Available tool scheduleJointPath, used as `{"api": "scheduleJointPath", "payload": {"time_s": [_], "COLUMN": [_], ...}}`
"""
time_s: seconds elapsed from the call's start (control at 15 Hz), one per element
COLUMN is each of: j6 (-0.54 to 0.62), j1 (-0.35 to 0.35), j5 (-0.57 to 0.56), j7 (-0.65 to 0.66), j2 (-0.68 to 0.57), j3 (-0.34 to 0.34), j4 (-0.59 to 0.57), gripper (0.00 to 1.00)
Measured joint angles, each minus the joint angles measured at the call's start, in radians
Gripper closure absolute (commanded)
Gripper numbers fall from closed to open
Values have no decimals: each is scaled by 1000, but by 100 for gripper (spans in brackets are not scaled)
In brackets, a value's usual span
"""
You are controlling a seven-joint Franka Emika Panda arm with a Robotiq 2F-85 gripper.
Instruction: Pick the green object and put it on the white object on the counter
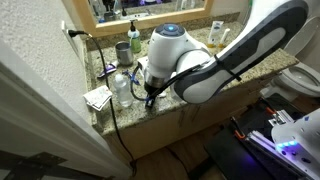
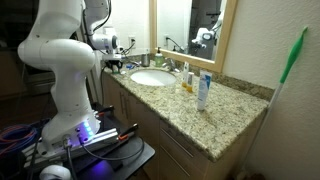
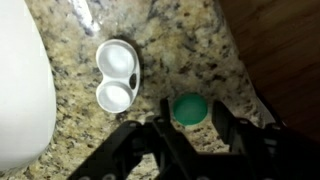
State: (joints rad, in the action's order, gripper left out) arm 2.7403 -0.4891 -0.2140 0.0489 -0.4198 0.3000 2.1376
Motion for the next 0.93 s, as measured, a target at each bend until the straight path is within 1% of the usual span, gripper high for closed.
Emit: {"api": "scheduleJointPath", "payload": {"time_s": [0.07, 0.13, 0.73, 0.93], "j6": [0, 0, 8, -46], "j1": [0, 0, -11, -11], "j5": [0, 0, -19, -19], "j7": [-1, -2, 12, 23], "j2": [0, 0, 5, 80], "j3": [0, -1, -13, -13], "j4": [-2, -4, -5, -6], "gripper": [90, 92, 92, 92]}}
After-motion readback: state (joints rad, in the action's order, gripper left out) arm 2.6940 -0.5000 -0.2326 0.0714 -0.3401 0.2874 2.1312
